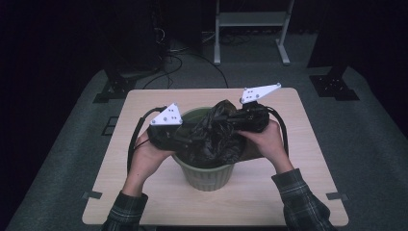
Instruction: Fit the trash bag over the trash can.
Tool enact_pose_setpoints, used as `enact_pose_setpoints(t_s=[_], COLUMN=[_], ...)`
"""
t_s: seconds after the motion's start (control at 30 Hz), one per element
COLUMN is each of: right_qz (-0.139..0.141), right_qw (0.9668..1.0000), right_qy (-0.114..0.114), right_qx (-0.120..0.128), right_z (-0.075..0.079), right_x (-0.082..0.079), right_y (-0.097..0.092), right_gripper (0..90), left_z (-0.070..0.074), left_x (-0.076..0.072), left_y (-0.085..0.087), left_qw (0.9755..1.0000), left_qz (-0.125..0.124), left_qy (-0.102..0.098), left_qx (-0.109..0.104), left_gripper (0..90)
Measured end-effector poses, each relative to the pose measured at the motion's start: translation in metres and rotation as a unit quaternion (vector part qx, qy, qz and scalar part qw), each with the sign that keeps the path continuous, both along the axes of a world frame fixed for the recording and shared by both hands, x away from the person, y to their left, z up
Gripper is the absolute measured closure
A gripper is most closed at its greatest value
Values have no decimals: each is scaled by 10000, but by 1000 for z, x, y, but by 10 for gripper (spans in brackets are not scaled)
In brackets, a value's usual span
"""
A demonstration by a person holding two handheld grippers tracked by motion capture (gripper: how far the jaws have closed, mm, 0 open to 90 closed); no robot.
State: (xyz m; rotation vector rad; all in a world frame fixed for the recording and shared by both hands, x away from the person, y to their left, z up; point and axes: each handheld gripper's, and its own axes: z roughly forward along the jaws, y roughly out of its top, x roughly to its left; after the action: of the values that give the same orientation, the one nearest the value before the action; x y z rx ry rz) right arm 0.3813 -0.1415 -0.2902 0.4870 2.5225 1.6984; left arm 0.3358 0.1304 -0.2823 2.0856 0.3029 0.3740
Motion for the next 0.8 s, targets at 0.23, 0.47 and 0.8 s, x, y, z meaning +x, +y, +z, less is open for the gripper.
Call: enact_pose_setpoints(t_s=[0.23,0.47,0.8], right_qz=[49,80,16], right_qw=[10000,9999,10000], right_qy=[-1,-10,-50], right_qx=[-52,-100,-44], right_z=[-1,-1,-2], right_x=[-1,-4,-9], right_y=[5,5,-6], right_gripper=[900,900,900], left_z=[13,13,8], left_x=[-2,1,1], left_y=[-17,-26,-13], left_qw=[9995,9989,9994], left_qz=[-205,-318,-269], left_qy=[-188,-301,-128], left_qx=[-117,-170,149], left_gripper=[473,619,900])
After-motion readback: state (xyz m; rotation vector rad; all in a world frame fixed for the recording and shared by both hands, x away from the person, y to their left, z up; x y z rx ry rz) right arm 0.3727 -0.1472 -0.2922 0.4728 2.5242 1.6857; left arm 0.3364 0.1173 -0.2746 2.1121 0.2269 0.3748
